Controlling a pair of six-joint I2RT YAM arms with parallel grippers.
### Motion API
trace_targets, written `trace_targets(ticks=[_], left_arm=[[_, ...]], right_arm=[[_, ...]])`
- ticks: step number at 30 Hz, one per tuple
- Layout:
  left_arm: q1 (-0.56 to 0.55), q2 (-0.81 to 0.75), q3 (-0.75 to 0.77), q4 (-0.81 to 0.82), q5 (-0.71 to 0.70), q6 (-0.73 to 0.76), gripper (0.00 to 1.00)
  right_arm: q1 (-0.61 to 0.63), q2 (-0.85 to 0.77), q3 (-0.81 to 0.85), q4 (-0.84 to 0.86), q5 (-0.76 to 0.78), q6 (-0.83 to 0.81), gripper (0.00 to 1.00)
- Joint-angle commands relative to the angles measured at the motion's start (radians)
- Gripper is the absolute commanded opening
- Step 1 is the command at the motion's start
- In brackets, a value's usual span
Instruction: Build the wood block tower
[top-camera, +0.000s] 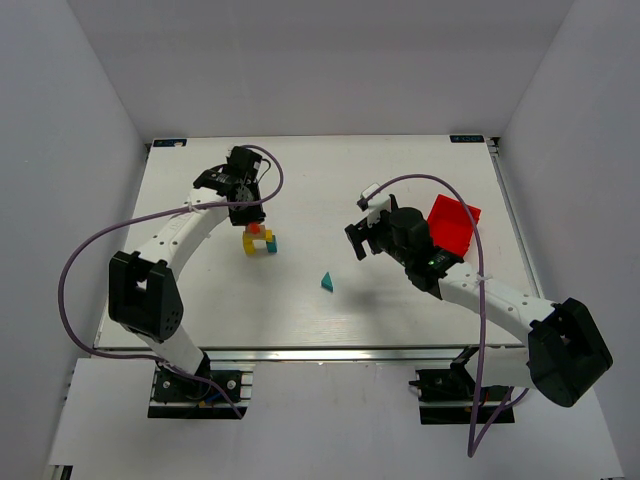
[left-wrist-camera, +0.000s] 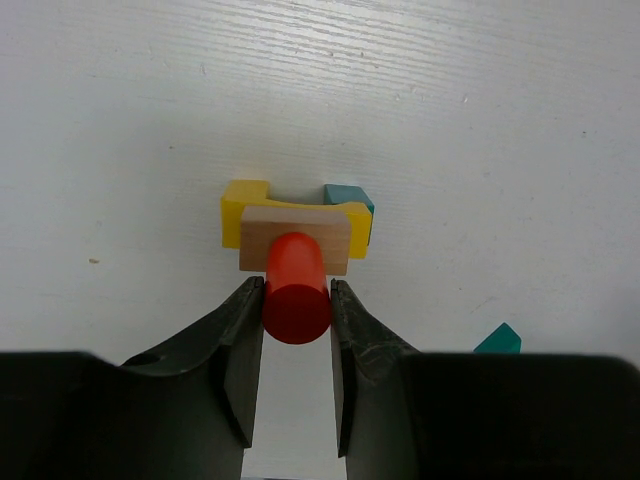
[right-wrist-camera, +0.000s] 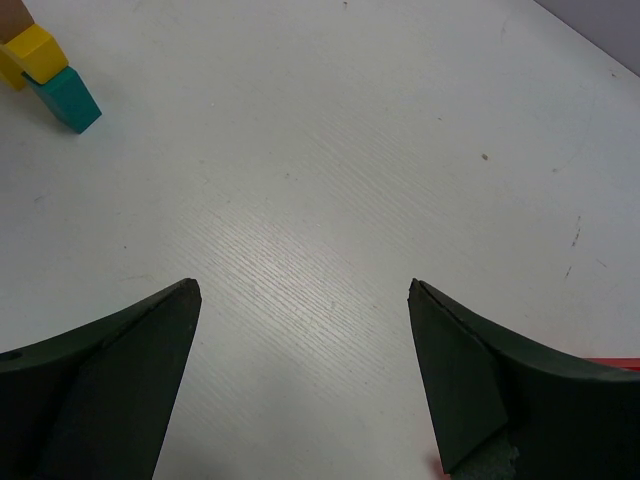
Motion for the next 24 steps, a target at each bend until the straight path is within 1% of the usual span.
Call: trace_targets(ticks=[1, 7, 11, 12, 14, 15, 18, 19, 21, 22, 24], left_arm=[[-0.003, -0.008, 0.008, 0.005, -0.021, 0.001, 0.05], [-0.004, -0.008, 0.009, 0.009, -0.012, 0.006, 0.07], [-0.004, -0.016, 0.008, 0.009, -0.01, 0.004, 0.16], [-0.004, -0.018, 0.008, 0.009, -0.009, 0.007, 0.21], [-0.004, -0.028, 0.006, 0.011, -0.009, 0.004, 0.27], [-0.004, -0.033, 0.005, 0.012, -0.01, 0.004, 0.34], [-0.004, -0.045, -0.004, 0.025, -0.007, 0.004, 0.44], [-0.004, -0.044, -0.006, 0.025, -0.005, 0.003, 0.49], [-0.004, -0.042, -0.006, 0.022, -0.001, 0.003, 0.54], [-0.004, -0.041, -0.006, 0.023, -0.002, 0.006, 0.58], [-0.004, -0.039, -0.001, 0.012, -0.016, -0.002, 0.61]], right_arm=[[-0.005, -0.033, -0.002, 0.008, 0.005, 0.005, 0.89], [-0.005, -0.036, -0.005, 0.009, -0.007, 0.009, 0.89], [-0.005, -0.042, -0.007, 0.012, -0.013, 0.007, 0.9], [-0.005, -0.043, -0.007, 0.013, -0.014, 0.009, 0.89], [-0.005, -0.043, -0.007, 0.013, -0.021, 0.005, 0.89], [-0.005, -0.043, -0.007, 0.011, -0.022, 0.007, 0.9], [-0.005, -0.045, -0.008, 0.012, -0.027, 0.005, 0.9], [-0.005, -0.045, -0.008, 0.011, -0.033, 0.004, 0.89], [-0.005, -0.051, -0.01, 0.011, -0.036, 0.004, 0.89], [-0.007, -0.051, -0.01, 0.012, -0.036, 0.001, 0.89], [-0.005, -0.053, -0.011, 0.013, -0.044, 0.002, 0.89]])
